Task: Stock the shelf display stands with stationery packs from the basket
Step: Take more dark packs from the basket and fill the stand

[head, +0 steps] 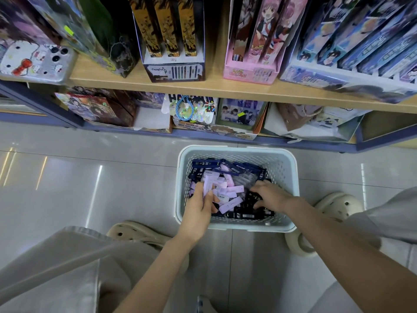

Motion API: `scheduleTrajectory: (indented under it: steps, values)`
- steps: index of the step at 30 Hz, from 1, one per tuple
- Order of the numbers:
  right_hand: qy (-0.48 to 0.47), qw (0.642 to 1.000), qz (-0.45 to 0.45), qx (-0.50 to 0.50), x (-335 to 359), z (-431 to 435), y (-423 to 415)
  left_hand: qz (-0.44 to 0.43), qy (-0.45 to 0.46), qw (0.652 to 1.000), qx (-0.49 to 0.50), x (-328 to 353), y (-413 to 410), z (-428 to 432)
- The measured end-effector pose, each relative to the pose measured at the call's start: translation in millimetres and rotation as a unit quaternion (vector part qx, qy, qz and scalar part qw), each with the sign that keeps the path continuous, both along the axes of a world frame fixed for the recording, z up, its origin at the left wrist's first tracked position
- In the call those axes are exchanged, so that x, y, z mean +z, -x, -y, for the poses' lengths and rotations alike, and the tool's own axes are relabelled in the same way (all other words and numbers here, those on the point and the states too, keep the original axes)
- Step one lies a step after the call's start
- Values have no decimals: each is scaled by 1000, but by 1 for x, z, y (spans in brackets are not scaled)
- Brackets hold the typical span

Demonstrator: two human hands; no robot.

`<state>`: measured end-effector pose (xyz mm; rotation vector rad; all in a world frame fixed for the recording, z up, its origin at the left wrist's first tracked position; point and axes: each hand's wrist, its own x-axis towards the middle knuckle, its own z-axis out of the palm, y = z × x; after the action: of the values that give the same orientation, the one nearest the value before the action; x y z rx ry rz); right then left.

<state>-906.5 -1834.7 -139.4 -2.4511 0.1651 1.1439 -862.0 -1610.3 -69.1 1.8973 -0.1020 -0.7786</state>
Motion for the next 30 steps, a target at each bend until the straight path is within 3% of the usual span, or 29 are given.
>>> scheduleTrajectory:
  steps: [3, 9, 14, 18, 21, 25, 30]
  values:
    - [-22, 999, 14, -24, 0, -4, 6, -8, -3, 1000, 6, -2, 4, 2]
    - [-40, 980, 107, -165, 14, -17, -3, -88, 1, 994, 60, -7, 5, 9]
    - [-201, 921, 140, -303, 43, -51, -18, -205, 21, 974, 98, -14, -7, 20]
    - [-256, 881, 159, -366, 58, -78, -24, -270, 77, 955, 101, -6, -11, 22]
    - [-223, 889, 197, -348, 66, -89, -23, -316, 137, 931, 124, -4, -12, 20]
    - [-162, 932, 225, -233, 64, -91, -18, -312, 163, 932, 87, -1, -14, 13]
    - [-279, 898, 148, -307, 67, -83, -15, -238, 107, 964, 49, -4, -12, 11]
